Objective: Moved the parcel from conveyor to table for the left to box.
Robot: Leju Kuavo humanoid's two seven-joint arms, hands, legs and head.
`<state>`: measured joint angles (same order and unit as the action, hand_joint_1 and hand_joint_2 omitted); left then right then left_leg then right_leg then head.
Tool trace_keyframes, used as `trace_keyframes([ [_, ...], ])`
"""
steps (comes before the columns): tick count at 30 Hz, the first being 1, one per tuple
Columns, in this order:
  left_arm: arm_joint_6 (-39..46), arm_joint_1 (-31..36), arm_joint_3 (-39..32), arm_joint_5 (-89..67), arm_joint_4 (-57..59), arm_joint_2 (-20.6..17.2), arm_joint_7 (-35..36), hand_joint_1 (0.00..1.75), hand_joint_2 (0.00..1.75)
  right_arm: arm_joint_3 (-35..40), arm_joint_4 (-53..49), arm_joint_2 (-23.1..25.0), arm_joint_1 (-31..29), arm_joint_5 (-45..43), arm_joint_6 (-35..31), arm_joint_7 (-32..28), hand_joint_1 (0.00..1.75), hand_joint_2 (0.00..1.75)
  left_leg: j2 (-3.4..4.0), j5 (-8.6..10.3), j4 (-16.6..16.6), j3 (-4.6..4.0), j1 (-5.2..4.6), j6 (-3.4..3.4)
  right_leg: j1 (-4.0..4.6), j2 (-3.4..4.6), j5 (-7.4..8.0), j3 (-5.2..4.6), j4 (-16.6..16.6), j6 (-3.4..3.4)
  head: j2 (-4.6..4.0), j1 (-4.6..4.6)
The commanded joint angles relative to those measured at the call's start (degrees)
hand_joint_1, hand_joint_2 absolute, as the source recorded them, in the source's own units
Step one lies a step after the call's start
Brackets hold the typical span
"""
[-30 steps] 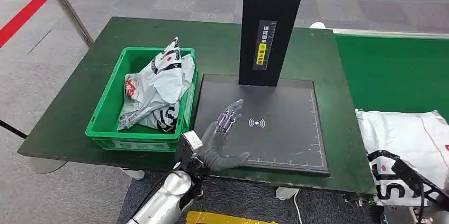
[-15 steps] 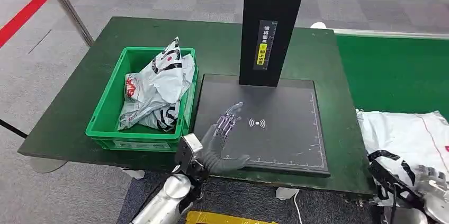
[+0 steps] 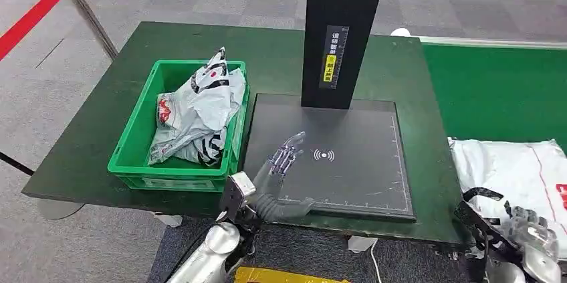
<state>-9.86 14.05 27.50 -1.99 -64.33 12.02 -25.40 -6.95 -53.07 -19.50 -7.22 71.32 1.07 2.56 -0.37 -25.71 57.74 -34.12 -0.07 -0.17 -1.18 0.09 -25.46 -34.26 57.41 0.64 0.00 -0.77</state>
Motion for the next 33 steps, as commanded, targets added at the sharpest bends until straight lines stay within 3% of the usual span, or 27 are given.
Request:
trace_keyframes([
  [1,-0.5,1.0,-2.0,-0.4,2.8,-0.6,0.4,0.0,1.75,1.1,3.0,4.1,-0.2,-1.9,0.5,-0.9,1.75,1.75,0.16,-0.05,-0.1,0.24,0.11,-0.06,0.12,0.11,0.03,0.23,-0.2,-0.09,0.0,0.0],
  [18,-0.5,0.9,-2.2,-0.1,3.2,-0.6,0.2,0.0,1.75,1.6,3.5,4.6,-0.2,-3.4,1.7,-1.7,1.75,1.75,0.31,-0.04,-0.2,0.54,0.16,-0.05,0.18,0.25,0.1,0.49,-0.3,-0.11,0.0,0.02],
  [33,0.9,-0.6,-2.2,-1.4,3.0,-1.1,-0.5,0.0,1.75,0.4,-1.9,6.8,1.5,-6.5,-2.0,-3.9,1.75,1.75,0.5,-0.12,-0.1,0.57,0.16,-0.07,0.19,0.43,0.06,0.48,-0.2,-0.1,0.0,0.0],
])
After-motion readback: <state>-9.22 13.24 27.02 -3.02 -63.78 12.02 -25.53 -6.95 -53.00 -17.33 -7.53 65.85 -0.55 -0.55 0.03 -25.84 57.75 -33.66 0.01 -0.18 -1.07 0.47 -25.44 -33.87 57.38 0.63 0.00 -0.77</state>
